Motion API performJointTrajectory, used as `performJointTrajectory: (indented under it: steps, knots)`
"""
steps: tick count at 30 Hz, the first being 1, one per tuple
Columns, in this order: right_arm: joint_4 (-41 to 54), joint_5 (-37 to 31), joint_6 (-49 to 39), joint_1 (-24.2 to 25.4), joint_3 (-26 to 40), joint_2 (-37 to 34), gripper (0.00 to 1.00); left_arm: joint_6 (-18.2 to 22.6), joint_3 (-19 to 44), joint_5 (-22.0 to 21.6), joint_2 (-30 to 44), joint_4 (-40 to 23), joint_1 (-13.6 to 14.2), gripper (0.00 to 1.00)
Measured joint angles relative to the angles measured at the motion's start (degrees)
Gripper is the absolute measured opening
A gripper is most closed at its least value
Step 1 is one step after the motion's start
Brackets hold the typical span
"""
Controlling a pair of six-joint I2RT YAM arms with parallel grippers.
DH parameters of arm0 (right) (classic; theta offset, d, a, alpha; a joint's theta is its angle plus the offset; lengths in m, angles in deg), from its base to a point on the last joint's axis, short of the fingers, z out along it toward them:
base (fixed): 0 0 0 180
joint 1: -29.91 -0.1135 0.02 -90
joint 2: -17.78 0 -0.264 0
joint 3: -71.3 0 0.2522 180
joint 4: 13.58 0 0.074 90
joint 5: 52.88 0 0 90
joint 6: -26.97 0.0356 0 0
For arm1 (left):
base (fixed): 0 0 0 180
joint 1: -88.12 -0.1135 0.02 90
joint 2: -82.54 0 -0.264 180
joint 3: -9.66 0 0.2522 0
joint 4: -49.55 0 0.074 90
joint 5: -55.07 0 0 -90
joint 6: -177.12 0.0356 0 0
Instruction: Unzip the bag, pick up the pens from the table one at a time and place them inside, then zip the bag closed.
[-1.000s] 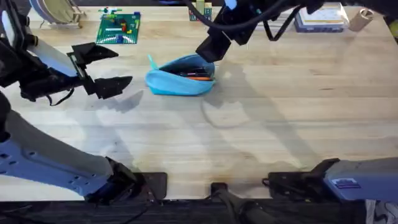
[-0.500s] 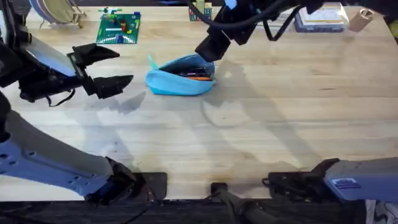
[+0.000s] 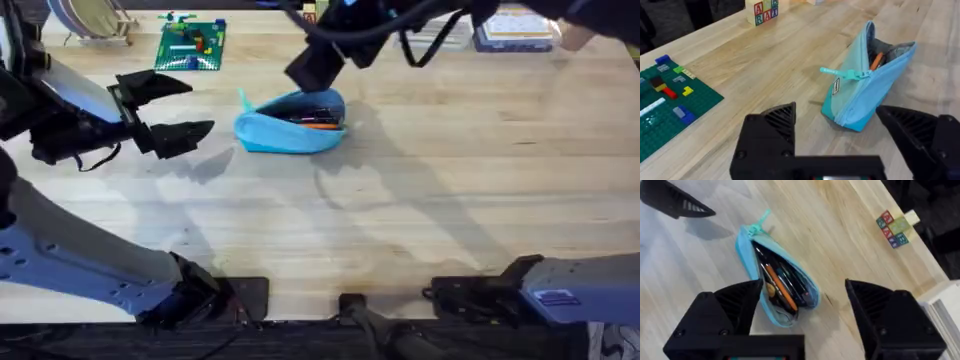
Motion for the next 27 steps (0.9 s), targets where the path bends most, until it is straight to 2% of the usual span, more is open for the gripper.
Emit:
performJointTrajectory:
  steps: [16, 22, 27]
  knots:
    - [-2.7, 0.0, 8.0, -5.4, 0.3, -0.4, 0.996, 0.0, 0.0, 0.0, 0.0, 0.0, 0.0, 0.993]
    - [-2.0, 0.0, 10.1, -6.4, 4.6, -4.9, 0.996, 0.0, 0.0, 0.0, 0.0, 0.0, 0.0, 0.993]
    - [2.1, 0.0, 11.9, -6.6, 10.1, -9.3, 0.996, 0.0, 0.0, 0.0, 0.0, -0.1, 0.0, 0.993]
